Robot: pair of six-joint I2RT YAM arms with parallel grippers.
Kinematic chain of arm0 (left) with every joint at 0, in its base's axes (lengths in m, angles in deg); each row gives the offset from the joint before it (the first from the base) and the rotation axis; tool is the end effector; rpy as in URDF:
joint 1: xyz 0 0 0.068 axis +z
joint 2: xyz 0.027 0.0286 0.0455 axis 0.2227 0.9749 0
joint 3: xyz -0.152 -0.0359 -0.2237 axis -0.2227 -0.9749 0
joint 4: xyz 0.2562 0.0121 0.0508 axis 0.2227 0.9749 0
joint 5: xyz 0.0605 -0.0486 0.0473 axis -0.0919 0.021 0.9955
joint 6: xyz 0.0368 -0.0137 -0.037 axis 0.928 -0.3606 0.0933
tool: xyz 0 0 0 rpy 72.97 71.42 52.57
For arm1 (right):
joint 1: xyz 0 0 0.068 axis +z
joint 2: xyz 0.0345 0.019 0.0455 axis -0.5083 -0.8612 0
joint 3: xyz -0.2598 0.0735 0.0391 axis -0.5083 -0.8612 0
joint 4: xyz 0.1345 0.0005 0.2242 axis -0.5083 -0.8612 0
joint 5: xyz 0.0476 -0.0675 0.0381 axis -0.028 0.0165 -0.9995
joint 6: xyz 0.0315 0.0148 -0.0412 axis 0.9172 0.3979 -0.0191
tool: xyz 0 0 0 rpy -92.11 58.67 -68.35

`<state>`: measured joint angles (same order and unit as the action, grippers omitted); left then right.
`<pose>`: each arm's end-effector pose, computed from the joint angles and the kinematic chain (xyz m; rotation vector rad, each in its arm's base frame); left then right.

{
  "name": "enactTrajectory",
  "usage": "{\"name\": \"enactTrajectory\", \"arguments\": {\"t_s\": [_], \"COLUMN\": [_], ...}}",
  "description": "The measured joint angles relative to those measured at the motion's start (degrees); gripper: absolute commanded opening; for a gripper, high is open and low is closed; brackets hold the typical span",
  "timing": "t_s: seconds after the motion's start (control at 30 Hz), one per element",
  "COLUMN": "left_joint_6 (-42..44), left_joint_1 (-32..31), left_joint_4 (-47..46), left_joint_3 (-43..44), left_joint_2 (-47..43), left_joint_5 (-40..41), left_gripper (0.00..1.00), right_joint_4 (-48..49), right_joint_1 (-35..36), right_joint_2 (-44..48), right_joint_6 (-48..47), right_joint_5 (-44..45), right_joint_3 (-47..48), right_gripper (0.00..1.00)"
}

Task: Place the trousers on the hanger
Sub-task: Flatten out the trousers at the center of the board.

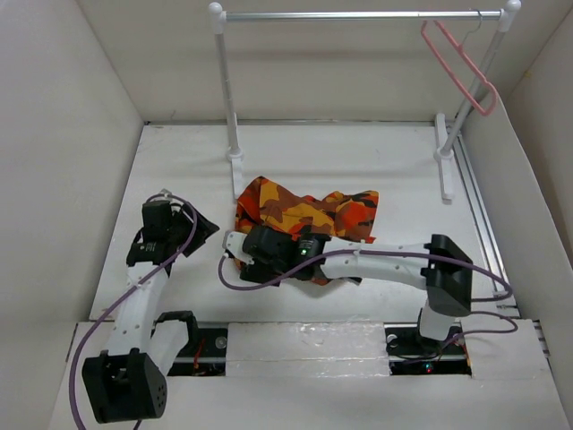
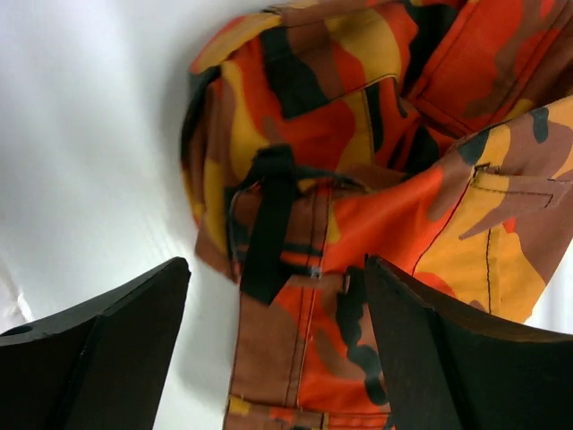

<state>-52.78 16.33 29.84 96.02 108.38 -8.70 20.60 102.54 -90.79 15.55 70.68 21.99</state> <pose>0.1909 0.0011 0.2491 -0.5957 2.1750 -0.6367 0.1281 0.3610 0.2645 -1.5911 1.7934 0.0879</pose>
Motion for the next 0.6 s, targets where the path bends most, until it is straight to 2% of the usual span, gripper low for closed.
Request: {"name": "enactTrajectory", "arguments": {"t_s": [0.13, 0.27, 0.3, 0.33, 0.37, 0.43, 0.47, 0.6], "left_joint_6": [-1.2, -2.3, -2.5, -2.9, -3.5, -4.9, -5.6, -7.8], "left_joint_1": [0.0, -2.3, -4.4, -7.4, -10.7, -16.7, -18.6, -19.9], "left_joint_4": [-3.0, -7.5, -8.2, -8.6, -9.5, -11.0, -11.5, -13.5], "left_joint_3": [-2.5, -5.0, -5.2, -5.2, -5.2, -5.0, -5.0, -5.0], "left_joint_2": [2.0, 7.7, 9.2, 10.8, 12.1, 14.3, 15.1, 16.7], "left_joint_5": [0.1, 0.2, 0.8, 1.7, 2.3, 3.4, 3.7, 5.3], "left_gripper": [0.57, 0.62, 0.63, 0.64, 0.65, 0.65, 0.64, 0.61], "right_joint_4": [0.9, 1.5, 1.6, 1.6, 1.5, 1.4, 1.1, 0.9], "right_joint_1": [0.0, -0.9, -1.2, -1.6, -2.1, -3.1, -3.8, -6.8], "right_joint_2": [-5.0, -8.3, -8.9, -9.2, -9.6, -9.7, -9.4, -5.1], "right_joint_6": [2.1, 4.3, 4.9, 5.3, 5.9, 7.1, 7.7, 9.0], "right_joint_5": [4.4, 7.3, 7.9, 8.4, 8.9, 9.7, 10.1, 11.5], "right_joint_3": [3.1, 4.6, 4.8, 4.8, 4.9, 4.9, 4.9, 3.5], "right_gripper": [0.81, 0.69, 0.63, 0.51, 0.30, 0.19, 0.07, 0.02]}}
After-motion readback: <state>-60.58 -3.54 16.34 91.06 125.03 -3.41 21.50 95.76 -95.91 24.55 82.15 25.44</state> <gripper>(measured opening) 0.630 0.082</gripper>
